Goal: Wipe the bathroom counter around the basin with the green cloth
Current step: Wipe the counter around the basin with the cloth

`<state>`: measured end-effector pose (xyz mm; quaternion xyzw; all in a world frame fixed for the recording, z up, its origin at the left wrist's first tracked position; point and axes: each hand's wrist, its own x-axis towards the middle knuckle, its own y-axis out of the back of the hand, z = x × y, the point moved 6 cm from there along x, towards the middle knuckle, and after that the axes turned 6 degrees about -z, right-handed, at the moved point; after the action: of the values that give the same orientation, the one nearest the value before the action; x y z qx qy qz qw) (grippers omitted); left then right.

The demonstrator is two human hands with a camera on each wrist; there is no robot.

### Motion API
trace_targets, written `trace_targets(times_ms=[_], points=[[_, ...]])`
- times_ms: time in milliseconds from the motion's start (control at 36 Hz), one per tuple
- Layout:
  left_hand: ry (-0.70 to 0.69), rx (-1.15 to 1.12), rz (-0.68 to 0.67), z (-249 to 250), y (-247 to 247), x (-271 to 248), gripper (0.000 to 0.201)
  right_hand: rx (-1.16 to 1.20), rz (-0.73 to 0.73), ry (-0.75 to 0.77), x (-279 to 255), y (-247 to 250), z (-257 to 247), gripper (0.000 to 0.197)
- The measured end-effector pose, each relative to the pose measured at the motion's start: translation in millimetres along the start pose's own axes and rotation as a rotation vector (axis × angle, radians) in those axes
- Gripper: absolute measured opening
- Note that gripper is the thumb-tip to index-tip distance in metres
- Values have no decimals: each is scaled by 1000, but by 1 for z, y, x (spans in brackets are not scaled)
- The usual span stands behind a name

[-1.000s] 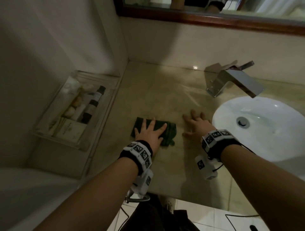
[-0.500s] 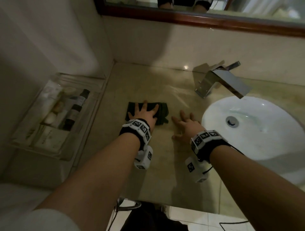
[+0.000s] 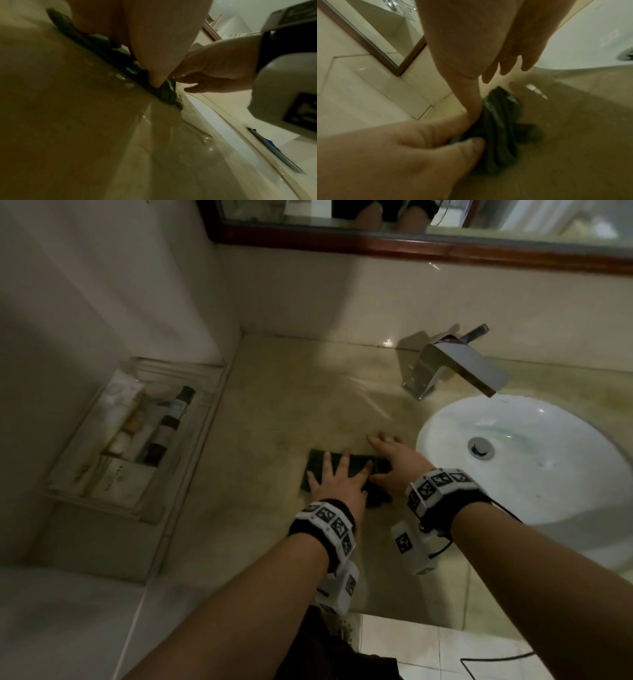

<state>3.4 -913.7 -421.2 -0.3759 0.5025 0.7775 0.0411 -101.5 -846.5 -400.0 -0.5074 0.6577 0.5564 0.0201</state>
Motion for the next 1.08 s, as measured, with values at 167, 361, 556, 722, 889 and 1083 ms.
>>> trace_targets(times_ms=[167,361,556,722,889,1083], points=[[-50,-20,30,-18,15,-5,58,-30,-15,40,-6,0,-10,77],[76,-89,40,-106,43,-6,67,-233,-80,249,-11,-29,-56,67],[116,-134,-45,-145,35,-11,87,-467,-136,209,-18,-65,-40,70],[118,-112,-47,-141,34,1,90,-424,-103,102,-17,-45,4,65],[107,-133,-67,-137,33,9,89,-363,-75,9,1,-22,18,63],[111,-176,-62,-134,36,5,88,-282,-36,-29,21,-6,1,63]])
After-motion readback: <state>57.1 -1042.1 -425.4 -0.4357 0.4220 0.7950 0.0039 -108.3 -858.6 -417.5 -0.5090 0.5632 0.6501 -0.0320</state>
